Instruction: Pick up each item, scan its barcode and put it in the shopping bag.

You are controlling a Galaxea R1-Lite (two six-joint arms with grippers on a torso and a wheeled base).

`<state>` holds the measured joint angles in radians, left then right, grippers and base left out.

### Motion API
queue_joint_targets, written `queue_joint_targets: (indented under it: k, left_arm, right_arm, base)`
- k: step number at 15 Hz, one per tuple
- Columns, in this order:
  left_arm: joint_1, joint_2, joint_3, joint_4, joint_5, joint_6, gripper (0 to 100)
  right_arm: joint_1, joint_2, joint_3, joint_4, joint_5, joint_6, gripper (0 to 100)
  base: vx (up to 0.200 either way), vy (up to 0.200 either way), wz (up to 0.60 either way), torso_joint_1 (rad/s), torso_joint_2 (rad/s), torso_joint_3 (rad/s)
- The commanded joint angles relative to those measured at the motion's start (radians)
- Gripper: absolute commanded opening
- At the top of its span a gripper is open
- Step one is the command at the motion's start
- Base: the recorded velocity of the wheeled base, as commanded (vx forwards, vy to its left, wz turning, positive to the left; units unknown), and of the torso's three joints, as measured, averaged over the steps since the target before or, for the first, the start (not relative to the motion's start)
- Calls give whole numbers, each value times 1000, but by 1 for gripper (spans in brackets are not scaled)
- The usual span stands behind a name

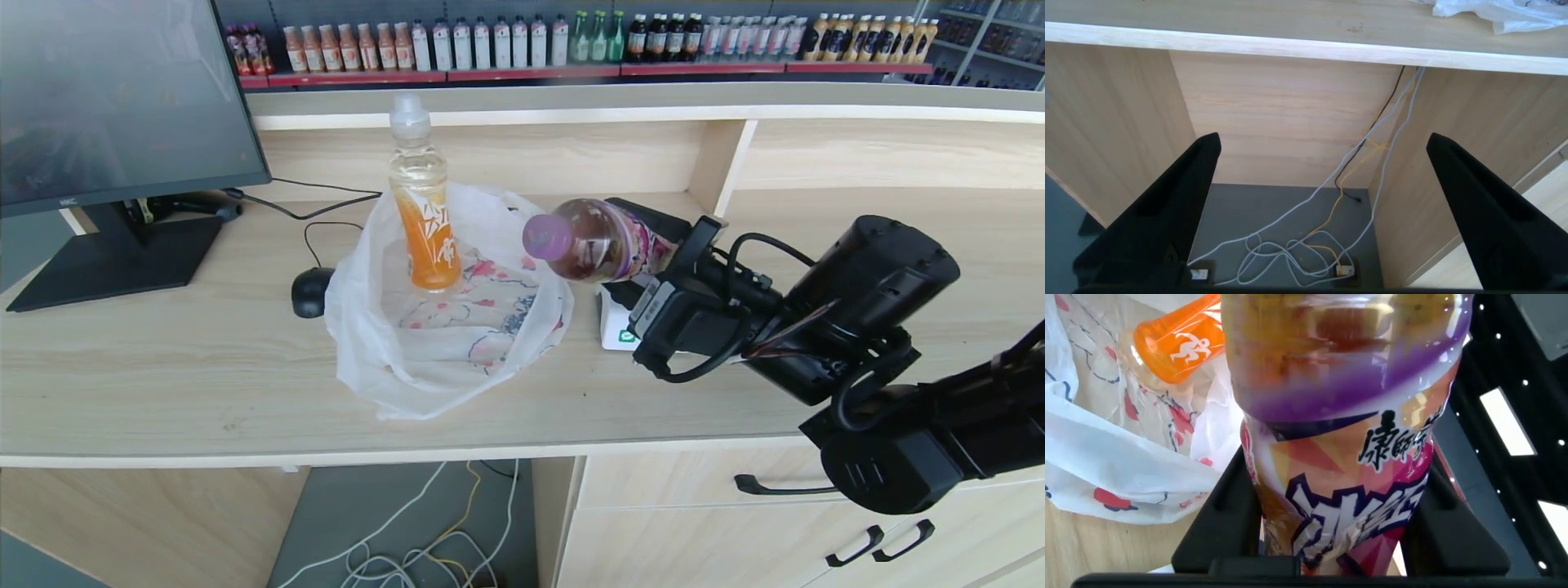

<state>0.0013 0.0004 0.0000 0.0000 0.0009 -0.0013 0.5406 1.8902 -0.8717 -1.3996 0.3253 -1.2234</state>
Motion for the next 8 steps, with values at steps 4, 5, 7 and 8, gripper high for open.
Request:
queue_joint_targets:
  k: [4, 5, 7, 8]
  left_arm:
    - [0, 0, 0, 0, 1, 0, 100]
    - [0, 0, 0, 0, 1, 0, 100]
    - [0, 0, 0, 0, 1, 0, 100]
    - [0, 0, 0, 0, -1, 0, 100]
  right_arm:
    - [-5, 10, 8, -1, 1, -15, 0]
    - [-5, 18, 3, -1, 1, -15, 0]
    - [-5, 27, 2, -1, 1, -15, 0]
    - [-5, 38, 0, -1, 3, -15, 0]
  base:
    - [0, 0, 0, 0, 0, 0]
    - [0, 0, 0, 0, 0, 0]
    - [0, 0, 0, 0, 0, 0]
    - [0, 0, 0, 0, 0, 0]
